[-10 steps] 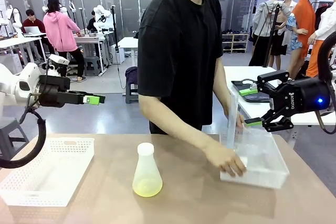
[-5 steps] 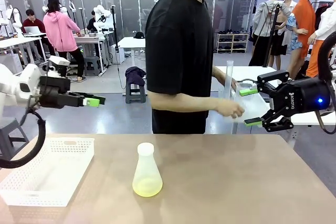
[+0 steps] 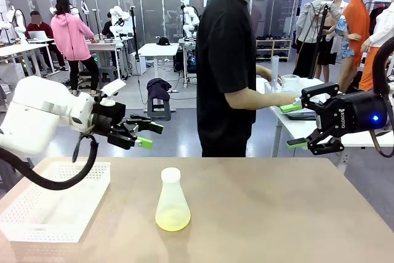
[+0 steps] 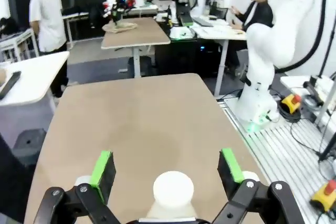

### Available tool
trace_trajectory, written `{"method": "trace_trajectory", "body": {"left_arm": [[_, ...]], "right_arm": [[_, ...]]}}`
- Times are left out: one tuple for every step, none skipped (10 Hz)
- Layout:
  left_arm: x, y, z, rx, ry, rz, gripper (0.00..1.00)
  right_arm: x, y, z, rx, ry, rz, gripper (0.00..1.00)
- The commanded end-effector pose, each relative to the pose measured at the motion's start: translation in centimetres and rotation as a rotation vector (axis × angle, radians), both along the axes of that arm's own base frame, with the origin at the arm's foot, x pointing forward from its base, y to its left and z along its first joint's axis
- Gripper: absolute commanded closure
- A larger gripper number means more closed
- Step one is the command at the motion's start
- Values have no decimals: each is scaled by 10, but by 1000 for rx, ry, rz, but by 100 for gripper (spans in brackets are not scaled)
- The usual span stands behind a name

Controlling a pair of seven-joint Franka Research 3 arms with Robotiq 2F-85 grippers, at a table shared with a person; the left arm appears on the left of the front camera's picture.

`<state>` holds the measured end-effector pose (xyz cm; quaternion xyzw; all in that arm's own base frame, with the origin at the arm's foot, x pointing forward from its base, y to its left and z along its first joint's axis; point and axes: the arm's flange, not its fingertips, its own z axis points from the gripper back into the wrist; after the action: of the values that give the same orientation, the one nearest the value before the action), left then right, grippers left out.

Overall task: Prepare the solutions needed for the experiment.
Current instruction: When the human places the Big flask in the center of the table, pick up the Big flask and place it in the left Organizing basket.

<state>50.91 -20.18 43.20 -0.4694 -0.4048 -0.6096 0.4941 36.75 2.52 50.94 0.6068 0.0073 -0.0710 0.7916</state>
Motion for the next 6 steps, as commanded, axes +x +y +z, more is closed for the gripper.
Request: {"method": "trace_trajectory", "body": {"left_arm": [[13, 7, -14, -89, -36, -143, 0], [15, 8, -20, -159, -25, -187, 0], [17, 9, -22, -150, 18, -194, 0], [4, -2, -16, -87, -32, -106, 0], [4, -2, -16, -87, -32, -106, 0], [4, -2, -16, -87, -32, -106, 0]], "right_arm": [[0, 0, 2, 11, -5, -2, 17], [0, 0, 2, 11, -5, -2, 17], [0, 0, 2, 11, -5, -2, 17], [0, 0, 2, 11, -5, -2, 17], [0, 0, 2, 11, -5, -2, 17], [0, 0, 2, 11, -5, -2, 17]]}}
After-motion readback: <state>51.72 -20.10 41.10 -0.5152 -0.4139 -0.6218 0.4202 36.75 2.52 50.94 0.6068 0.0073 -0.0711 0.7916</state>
